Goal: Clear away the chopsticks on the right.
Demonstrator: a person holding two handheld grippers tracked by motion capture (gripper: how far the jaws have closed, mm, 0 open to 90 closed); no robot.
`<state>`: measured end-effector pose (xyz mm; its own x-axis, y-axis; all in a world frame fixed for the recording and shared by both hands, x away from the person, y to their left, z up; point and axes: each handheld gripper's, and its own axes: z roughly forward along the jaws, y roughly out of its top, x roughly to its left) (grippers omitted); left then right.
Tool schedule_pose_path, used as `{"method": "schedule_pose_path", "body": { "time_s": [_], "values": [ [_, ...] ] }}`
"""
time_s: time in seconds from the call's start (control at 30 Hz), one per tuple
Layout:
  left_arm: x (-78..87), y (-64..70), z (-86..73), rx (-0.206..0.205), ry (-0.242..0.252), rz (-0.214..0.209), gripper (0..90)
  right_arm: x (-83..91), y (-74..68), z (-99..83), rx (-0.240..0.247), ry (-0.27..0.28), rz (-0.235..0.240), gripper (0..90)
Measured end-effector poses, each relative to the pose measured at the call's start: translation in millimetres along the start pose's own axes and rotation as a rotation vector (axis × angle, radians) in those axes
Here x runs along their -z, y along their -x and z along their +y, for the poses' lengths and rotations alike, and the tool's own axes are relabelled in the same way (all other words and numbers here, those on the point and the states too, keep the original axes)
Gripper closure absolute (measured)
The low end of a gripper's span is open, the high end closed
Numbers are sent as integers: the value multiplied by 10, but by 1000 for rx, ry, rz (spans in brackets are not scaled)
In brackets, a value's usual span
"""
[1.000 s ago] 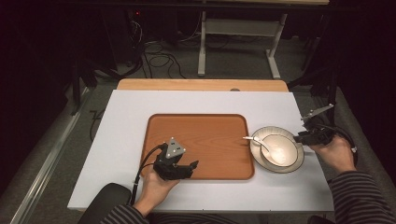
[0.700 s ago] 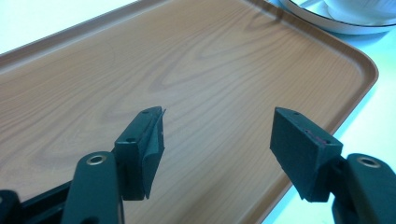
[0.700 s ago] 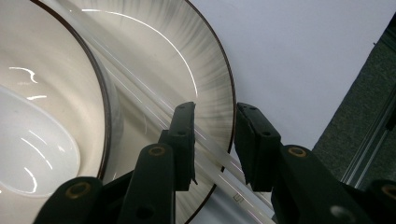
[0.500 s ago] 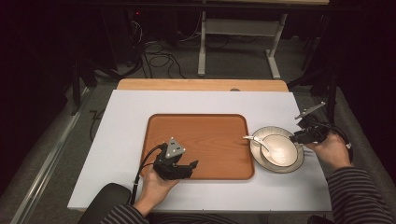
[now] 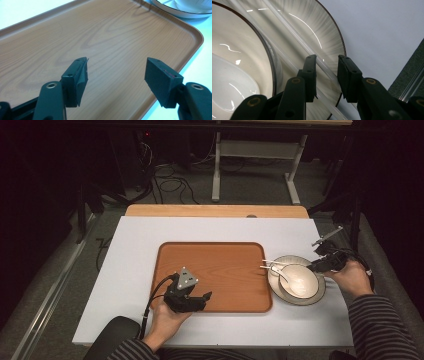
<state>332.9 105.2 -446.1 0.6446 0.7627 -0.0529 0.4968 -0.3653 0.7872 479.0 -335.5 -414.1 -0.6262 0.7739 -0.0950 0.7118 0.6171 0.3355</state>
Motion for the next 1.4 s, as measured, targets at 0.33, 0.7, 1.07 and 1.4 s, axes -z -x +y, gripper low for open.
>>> {"method": "schedule_pose_path", "body": {
  "time_s": [0.33,0.7,1.07,1.4],
  "values": [
    [2,-3,1,2,1,1,355,4,-8,-1,1,-15,29,755],
    [7,-10,2,4,3,3,354,6,-22,-17,7,-11,31,799],
    [12,-17,4,6,8,6,354,-6,-45,-35,46,-21,-3,844],
    [15,-17,3,3,6,6,355,-28,-61,-52,68,-18,-21,854]
  ]
}}
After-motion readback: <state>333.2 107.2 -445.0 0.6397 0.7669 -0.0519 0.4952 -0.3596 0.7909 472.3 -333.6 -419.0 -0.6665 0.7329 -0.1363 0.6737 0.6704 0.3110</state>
